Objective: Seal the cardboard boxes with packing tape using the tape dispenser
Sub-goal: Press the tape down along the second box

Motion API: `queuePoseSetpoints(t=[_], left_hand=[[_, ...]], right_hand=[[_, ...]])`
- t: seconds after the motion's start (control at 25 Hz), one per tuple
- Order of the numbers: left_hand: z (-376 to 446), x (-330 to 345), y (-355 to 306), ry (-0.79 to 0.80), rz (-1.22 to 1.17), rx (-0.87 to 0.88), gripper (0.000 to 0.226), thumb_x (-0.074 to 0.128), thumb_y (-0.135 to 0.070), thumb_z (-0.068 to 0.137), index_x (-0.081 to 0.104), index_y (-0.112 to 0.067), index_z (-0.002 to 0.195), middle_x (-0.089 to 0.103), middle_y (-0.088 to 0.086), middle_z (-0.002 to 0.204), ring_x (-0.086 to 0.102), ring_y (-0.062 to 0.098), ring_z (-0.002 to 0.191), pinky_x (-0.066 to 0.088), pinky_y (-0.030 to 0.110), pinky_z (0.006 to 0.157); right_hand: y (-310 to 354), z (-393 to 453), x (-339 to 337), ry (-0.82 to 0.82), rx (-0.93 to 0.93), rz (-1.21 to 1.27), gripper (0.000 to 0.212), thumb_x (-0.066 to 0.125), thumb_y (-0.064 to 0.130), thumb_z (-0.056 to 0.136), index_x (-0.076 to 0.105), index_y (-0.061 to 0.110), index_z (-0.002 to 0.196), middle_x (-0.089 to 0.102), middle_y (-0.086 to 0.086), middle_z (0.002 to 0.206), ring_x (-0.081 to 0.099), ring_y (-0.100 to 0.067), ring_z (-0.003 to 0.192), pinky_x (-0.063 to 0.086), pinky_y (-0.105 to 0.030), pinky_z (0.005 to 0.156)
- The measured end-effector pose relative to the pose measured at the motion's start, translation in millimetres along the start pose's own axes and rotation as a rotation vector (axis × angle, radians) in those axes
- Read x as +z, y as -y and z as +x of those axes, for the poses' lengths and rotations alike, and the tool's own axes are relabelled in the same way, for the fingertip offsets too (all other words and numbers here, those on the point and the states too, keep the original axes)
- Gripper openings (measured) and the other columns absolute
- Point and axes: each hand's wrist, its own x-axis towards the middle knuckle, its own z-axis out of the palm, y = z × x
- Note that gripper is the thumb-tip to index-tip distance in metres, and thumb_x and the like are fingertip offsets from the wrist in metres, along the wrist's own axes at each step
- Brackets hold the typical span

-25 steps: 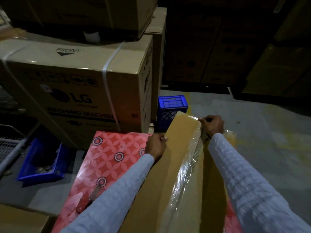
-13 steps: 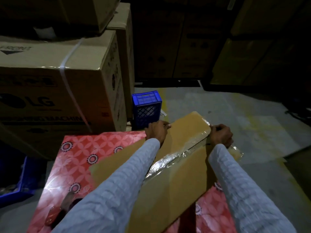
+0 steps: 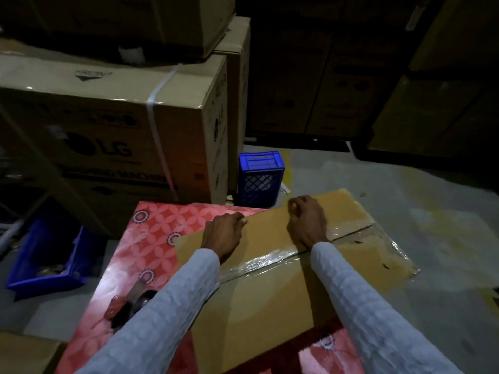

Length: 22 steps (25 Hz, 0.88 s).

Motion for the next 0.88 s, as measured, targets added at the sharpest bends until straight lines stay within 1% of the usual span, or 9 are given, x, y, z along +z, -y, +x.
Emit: queuePoseSetpoints(t=[0.08,0.16,0.28,0.36,0.48,0.56,0.72,0.8,0.88], left_hand=[[-18,-17,21,-0.014,0.048,-0.039,0.035,0.042,-0.047,0.105,0.071,-0.029,0.116,0.076,0.004,0.108,0.067,0.033,0.102,0.049,0.045,0.091],[-38,-36,43,-0.028,0.033,-0.096,0.039,0.039,-0.050,0.103,0.071,-0.030,0.113,0.076,0.004,0.104,0.068,0.034,0.100,0.049,0.046,0.091],[-67,-49,75,-0.065,-0.042,-0.230,0.039,0.043,-0.050,0.100,0.069,-0.031,0.122,0.072,0.010,0.112,0.063,0.039,0.107,0.050,0.047,0.091],[-90,-50,87,-0.091,-0.218,-0.330,0.041,0.051,-0.045,0.101,0.062,-0.024,0.134,0.066,0.015,0.124,0.058,0.040,0.117,0.047,0.046,0.096],[-112,-52,79,-0.148,-0.560,-0.400,0.044,0.060,-0.029,0.102,0.055,-0.013,0.143,0.059,0.018,0.140,0.055,0.036,0.128,0.047,0.044,0.104],[-112,-51,77,-0.163,-0.617,-0.435,0.045,0.061,-0.028,0.102,0.053,-0.016,0.145,0.058,0.016,0.143,0.053,0.036,0.131,0.047,0.047,0.105],[-100,-46,82,-0.114,-0.715,-0.479,0.057,0.068,-0.036,0.097,0.045,-0.029,0.148,0.059,0.014,0.141,0.053,0.037,0.131,0.047,0.051,0.106],[-90,-45,85,-0.070,-0.789,-0.498,0.062,0.074,-0.036,0.092,0.047,-0.025,0.147,0.062,0.013,0.137,0.056,0.033,0.127,0.050,0.047,0.104],[-76,-45,86,-0.048,-0.778,-0.489,0.059,0.080,-0.036,0.086,0.055,-0.018,0.137,0.065,0.012,0.131,0.059,0.032,0.124,0.051,0.046,0.103]], right_hand=[[44,-13,26,0.075,-0.162,0.053,0.019,0.065,0.022,0.091,0.078,0.017,0.105,0.071,-0.006,0.107,0.063,-0.031,0.098,0.049,-0.036,0.085],[82,-29,48,0.193,-0.298,0.066,0.030,0.059,0.039,0.095,0.075,0.020,0.110,0.070,-0.003,0.108,0.063,-0.029,0.100,0.048,-0.036,0.089],[113,-47,59,0.282,-0.372,0.053,0.049,0.052,0.059,0.093,0.070,0.024,0.123,0.067,0.000,0.122,0.057,-0.023,0.113,0.041,-0.041,0.106],[120,-57,57,0.271,-0.369,0.081,0.051,0.057,0.061,0.094,0.069,0.024,0.125,0.065,-0.001,0.124,0.055,-0.022,0.116,0.036,-0.043,0.110],[126,-65,54,0.233,-0.336,0.080,0.048,0.062,0.063,0.093,0.072,0.026,0.122,0.065,0.000,0.118,0.054,-0.024,0.110,0.042,-0.040,0.100],[130,-70,55,0.212,-0.303,0.075,0.046,0.062,0.061,0.093,0.073,0.025,0.119,0.066,-0.001,0.114,0.056,-0.025,0.107,0.041,-0.040,0.096],[125,-86,53,0.161,-0.208,0.053,0.044,0.059,0.059,0.096,0.072,0.023,0.118,0.066,-0.002,0.113,0.057,-0.025,0.107,0.040,-0.042,0.099],[124,-92,51,0.144,-0.137,0.022,0.046,0.057,0.060,0.097,0.071,0.022,0.120,0.065,-0.003,0.114,0.056,-0.026,0.109,0.039,-0.044,0.101],[125,-97,50,0.125,-0.078,-0.014,0.048,0.056,0.059,0.098,0.070,0.021,0.123,0.064,-0.006,0.118,0.056,-0.029,0.112,0.038,-0.045,0.103]])
